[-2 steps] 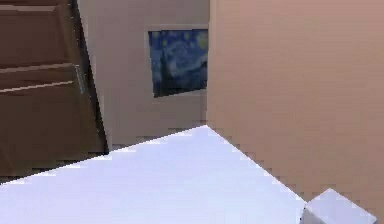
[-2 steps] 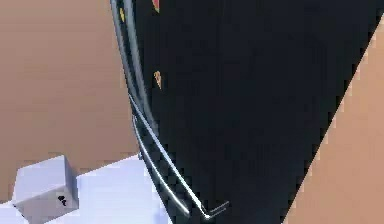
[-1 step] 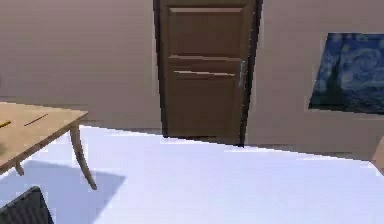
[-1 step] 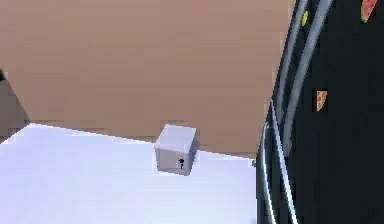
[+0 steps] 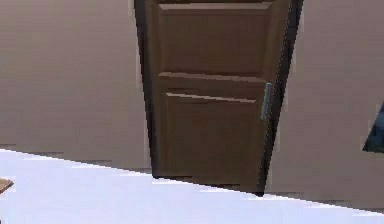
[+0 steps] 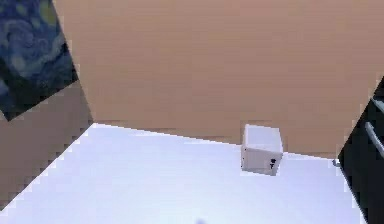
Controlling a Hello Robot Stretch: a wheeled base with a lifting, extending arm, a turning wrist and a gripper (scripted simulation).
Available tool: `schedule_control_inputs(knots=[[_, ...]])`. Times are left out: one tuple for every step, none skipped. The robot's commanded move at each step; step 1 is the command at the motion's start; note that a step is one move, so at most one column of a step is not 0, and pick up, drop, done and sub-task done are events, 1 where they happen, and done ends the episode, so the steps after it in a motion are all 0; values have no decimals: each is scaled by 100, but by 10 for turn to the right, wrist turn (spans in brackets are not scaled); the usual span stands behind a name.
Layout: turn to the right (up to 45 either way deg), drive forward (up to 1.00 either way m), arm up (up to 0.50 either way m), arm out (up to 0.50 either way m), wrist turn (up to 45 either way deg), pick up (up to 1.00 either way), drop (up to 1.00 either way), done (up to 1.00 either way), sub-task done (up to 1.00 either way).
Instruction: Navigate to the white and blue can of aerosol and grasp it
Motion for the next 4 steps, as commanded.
schedule_control_inputs(knots=[[-150, 0, 0, 0, 0, 0, 0, 0, 0], [0, 100, 0, 0, 0, 0, 0, 0, 0], [0, 20, 0, 0, 0, 0, 0, 0, 0], [-450, 0, 0, 0, 0, 0, 0, 0, 0]])
